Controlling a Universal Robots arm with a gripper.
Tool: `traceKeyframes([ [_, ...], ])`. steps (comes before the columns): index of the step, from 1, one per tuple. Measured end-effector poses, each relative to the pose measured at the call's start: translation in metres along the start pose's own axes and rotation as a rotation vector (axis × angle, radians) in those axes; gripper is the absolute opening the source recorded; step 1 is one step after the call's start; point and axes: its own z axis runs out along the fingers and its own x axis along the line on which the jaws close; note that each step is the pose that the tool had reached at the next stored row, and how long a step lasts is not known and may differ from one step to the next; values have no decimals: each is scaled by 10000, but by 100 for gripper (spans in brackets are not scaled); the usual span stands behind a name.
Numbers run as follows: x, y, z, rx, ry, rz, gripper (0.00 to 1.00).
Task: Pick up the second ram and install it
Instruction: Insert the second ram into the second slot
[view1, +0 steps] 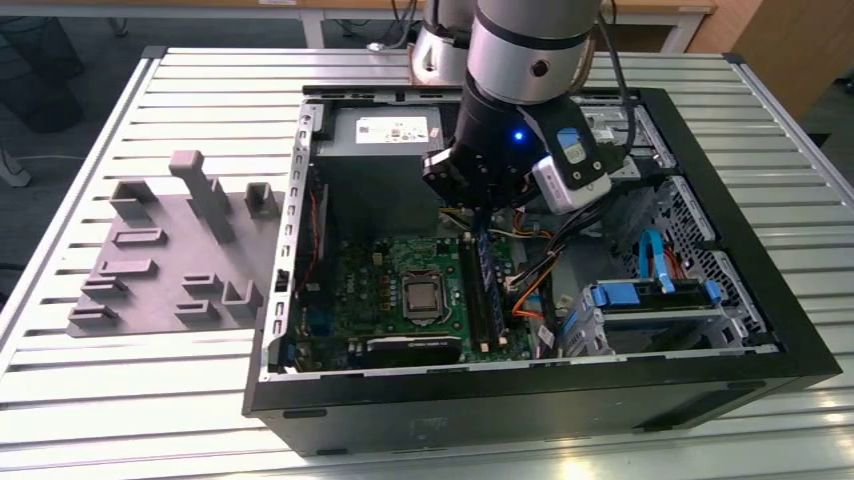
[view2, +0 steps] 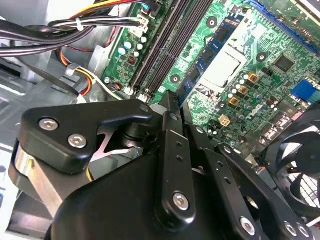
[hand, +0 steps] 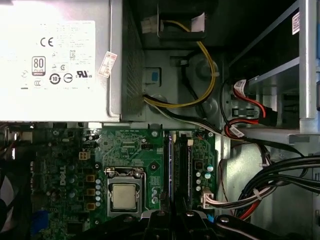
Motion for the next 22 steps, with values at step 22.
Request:
traceKeyframes([
  [22,-3,-16,322,-44,1,-7,14],
])
